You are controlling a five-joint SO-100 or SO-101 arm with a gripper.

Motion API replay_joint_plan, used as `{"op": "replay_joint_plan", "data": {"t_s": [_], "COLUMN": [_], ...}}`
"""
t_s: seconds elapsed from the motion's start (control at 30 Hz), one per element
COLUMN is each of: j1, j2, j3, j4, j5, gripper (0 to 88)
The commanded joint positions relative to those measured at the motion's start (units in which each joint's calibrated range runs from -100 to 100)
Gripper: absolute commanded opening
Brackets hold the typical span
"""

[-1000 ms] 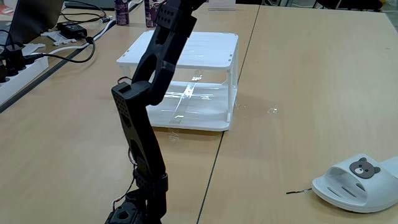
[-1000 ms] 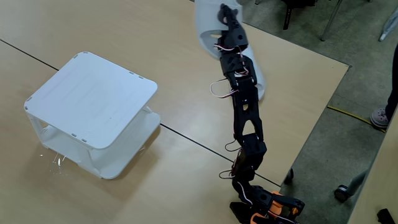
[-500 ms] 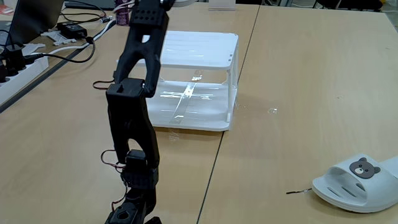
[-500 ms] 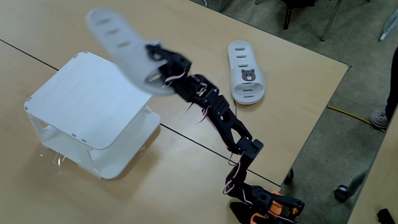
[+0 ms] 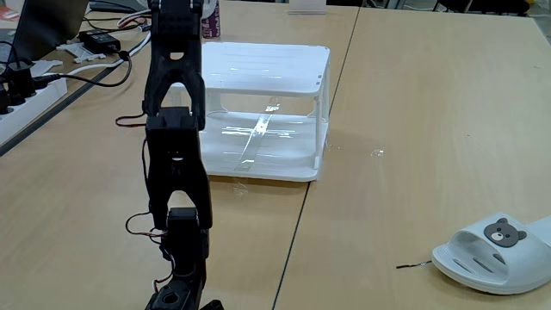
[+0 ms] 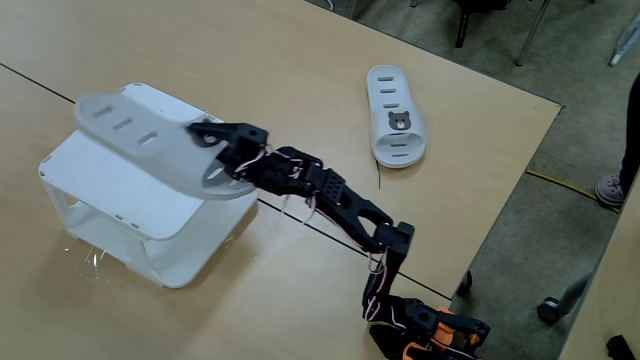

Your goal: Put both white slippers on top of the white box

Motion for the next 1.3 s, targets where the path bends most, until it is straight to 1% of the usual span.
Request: {"op": "replay_joint_plan", "data": {"t_s": [0.0, 0.33, 0.5, 0.6, 0.8, 0.93, 1.27], "j1": [-0.07, 0.09, 2.64, 4.04, 4.12, 2.72, 2.31], "j2": [5.84, 32.85, 45.97, 51.19, 56.15, 56.32, 59.10], "j3": [-12.32, -41.46, -55.53, -60.67, -65.27, -65.09, -65.27], "j4": [-0.63, -0.63, -0.63, -0.63, -0.63, -0.63, -0.63], "j5": [0.42, 0.42, 0.42, 0.42, 0.42, 0.42, 0.42], "gripper": [0.8, 0.8, 0.8, 0.8, 0.8, 0.8, 0.8]}}
